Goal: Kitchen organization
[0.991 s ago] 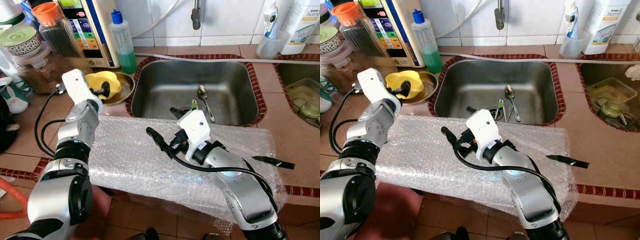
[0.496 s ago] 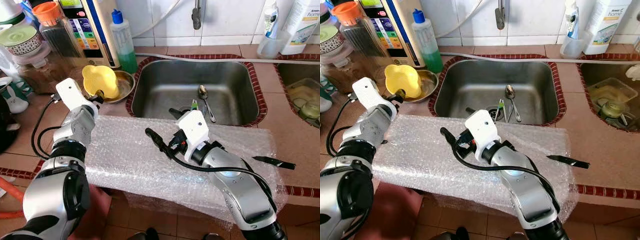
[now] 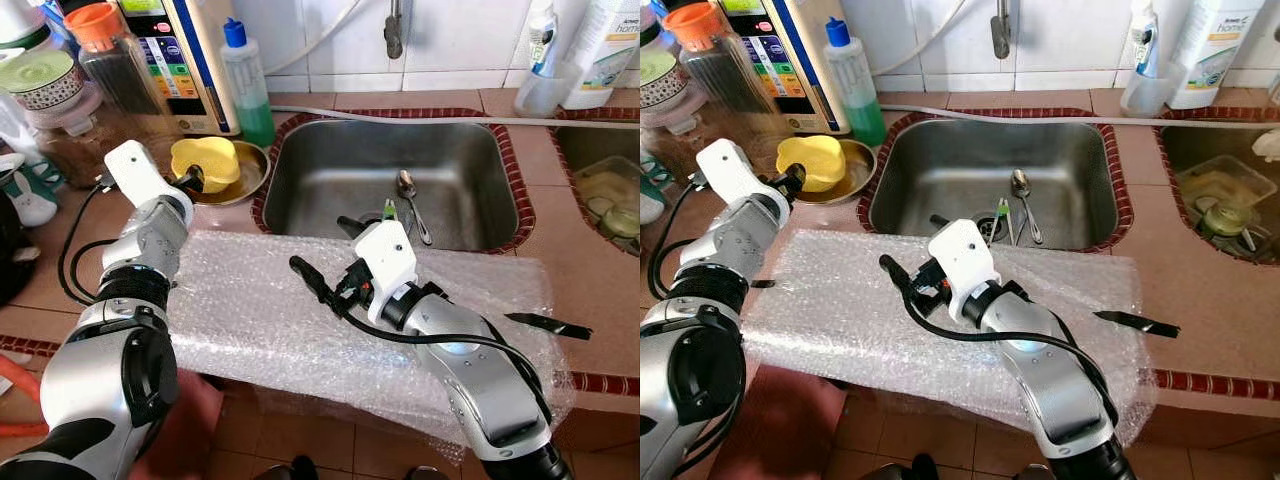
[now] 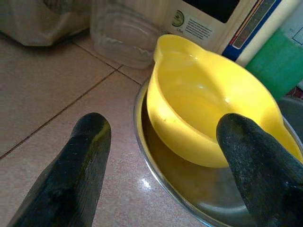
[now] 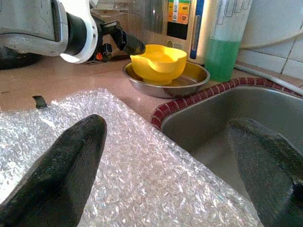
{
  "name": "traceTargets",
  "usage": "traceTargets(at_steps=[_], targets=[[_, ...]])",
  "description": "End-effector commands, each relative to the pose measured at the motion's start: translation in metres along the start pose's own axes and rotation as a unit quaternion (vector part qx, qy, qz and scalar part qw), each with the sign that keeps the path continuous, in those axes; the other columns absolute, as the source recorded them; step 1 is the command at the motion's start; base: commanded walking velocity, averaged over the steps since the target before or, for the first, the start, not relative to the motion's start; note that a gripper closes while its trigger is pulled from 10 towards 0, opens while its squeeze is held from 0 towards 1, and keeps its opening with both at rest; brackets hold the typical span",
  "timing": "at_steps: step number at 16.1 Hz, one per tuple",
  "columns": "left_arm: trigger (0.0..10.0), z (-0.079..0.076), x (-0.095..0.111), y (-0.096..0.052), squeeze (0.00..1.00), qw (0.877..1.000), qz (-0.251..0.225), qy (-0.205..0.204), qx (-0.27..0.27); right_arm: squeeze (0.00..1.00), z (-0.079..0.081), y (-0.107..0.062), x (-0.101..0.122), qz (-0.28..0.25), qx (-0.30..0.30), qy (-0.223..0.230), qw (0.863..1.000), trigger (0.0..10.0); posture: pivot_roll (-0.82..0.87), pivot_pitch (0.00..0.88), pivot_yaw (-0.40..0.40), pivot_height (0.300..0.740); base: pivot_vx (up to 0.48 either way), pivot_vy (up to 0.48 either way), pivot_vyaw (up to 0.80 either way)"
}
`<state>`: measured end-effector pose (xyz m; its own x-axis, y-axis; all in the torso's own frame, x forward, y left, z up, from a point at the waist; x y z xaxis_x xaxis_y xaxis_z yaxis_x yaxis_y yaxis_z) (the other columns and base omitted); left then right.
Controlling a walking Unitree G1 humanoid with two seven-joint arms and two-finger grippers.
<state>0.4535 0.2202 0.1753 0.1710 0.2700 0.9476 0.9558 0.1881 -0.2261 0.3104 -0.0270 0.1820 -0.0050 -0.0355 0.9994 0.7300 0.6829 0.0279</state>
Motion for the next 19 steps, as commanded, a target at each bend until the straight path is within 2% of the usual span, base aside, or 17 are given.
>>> traceTargets(at_steps=[1, 5, 8, 10, 13, 14, 15, 19], targets=[[10.0, 0.004, 0.005, 0.001, 0.0, 1.0, 0.001, -0.003, 0.009, 0.84, 0.006, 0.003, 0.004, -0.006, 0.013, -0.002, 1.0, 10.0, -0.27, 0.139, 0.148, 0.74, 0.0, 0.0, 0.0], [10.0, -0.006, -0.005, 0.0, 0.0, 0.999, 0.022, -0.024, -0.003, 0.84, 0.008, 0.004, 0.005, -0.006, 0.018, -0.001, 1.0, 10.0, -0.28, 0.14, 0.148, 0.74, 0.0, 0.0, 0.0], [10.0, -0.013, -0.009, 0.0, 0.0, 0.997, 0.035, -0.074, -0.009, 0.85, 0.01, 0.004, 0.003, -0.004, 0.021, 0.001, 1.0, 10.0, -0.27, 0.141, 0.145, 0.74, 0.0, 0.0, 0.0], [10.0, -0.014, -0.008, 0.0, 0.0, 0.996, 0.036, -0.085, -0.007, 0.84, 0.011, 0.005, 0.003, -0.003, 0.024, 0.001, 1.0, 10.0, -0.27, 0.14, 0.143, 0.74, 0.0, 0.0, 0.0], [9.8, -0.006, -0.014, -0.001, 0.0, 0.994, 0.047, -0.1, 0.006, 0.84, 0.011, 0.006, 0.003, -0.003, 0.027, 0.0, 1.0, 10.0, -0.27, 0.138, 0.138, 0.74, 0.0, 0.0, 0.0], [3.6, -0.005, -0.018, -0.001, 0.0, 0.992, 0.053, -0.113, 0.007, 0.85, 0.012, 0.007, 0.003, -0.002, 0.029, 0.0, 1.0, 10.0, -0.26, 0.137, 0.138, 0.74, 0.0, 0.0, 0.0], [0.0, -0.004, -0.022, -0.001, 0.0, 0.989, 0.061, -0.134, 0.009, 0.84, 0.012, 0.007, 0.003, -0.002, 0.031, 0.0, 1.0, 10.0, -0.26, 0.137, 0.136, 0.74, 0.0, 0.0, 0.0], [0.0, 0.0, -0.026, -0.002, 0.0, 0.987, 0.065, -0.148, 0.015, 0.85, 0.012, 0.008, 0.004, -0.001, 0.034, -0.002, 0.999, 10.0, -0.27, 0.131, 0.129, 0.74, 0.0, 0.0, 0.0]])
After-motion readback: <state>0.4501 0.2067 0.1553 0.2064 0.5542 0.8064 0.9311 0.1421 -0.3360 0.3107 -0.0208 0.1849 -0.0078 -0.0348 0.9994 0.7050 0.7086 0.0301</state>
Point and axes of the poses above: a point about 5 cm out from each wrist's last joint towards the gripper, its own y axis pointing out of the wrist towards the gripper, its own x axis along the axis of the wrist's last joint, z = x × y, the point moved 5 cm from there along y, pointing out of the wrist towards the gripper, and after that the axes turned 13 degrees about y, right-handed, at the moved point
